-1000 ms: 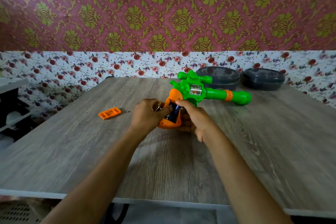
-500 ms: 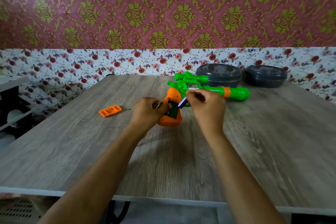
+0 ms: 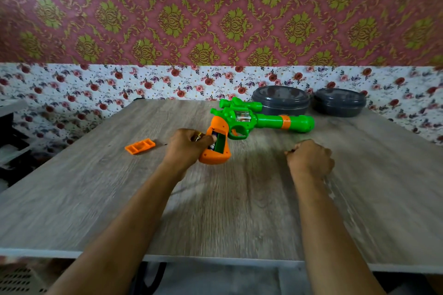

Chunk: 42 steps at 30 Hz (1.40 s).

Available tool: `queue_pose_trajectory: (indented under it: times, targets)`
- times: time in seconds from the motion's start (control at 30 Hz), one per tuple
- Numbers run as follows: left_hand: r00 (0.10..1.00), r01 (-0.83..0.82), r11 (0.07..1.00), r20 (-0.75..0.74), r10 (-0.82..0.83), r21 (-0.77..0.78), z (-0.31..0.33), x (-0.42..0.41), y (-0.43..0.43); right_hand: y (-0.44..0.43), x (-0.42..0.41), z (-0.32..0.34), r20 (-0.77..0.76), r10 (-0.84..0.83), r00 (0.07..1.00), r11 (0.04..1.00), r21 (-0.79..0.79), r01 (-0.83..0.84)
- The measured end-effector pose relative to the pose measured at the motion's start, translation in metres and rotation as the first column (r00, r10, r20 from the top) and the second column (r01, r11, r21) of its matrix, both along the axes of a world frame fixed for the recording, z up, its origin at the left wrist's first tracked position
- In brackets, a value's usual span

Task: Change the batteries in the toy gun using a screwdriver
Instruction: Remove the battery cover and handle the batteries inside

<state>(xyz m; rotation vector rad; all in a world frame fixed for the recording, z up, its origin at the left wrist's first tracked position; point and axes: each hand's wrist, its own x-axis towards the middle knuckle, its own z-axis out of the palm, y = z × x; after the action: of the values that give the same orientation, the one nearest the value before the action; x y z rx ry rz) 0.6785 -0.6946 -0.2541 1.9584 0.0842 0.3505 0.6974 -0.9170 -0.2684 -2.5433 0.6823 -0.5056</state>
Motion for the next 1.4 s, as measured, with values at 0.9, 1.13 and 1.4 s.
queue_pose_trajectory:
  times: [0.9, 1.13, 1.4]
  targets:
    - [0.991, 0.077, 0.993, -0.098, -0.086, -0.092, 0.012, -0.012, -0.004, 0.073, -0.014, 0.012, 0.467, 0.580, 0.667, -0.196, 0.875, -0.442]
    - [0.992, 0.063, 0.949, 0.121, -0.027, -0.310, 0.017, -0.008, 0.007, 0.067, -0.008, 0.009, 0.431, 0.596, 0.678, -0.150, 0.889, -0.433]
    - [0.736, 0.308, 0.925, 0.672, -0.083, -0.224, 0.024, -0.010, 0.016, 0.062, -0.005, 0.005, 0.408, 0.583, 0.702, -0.002, 0.865, -0.501]
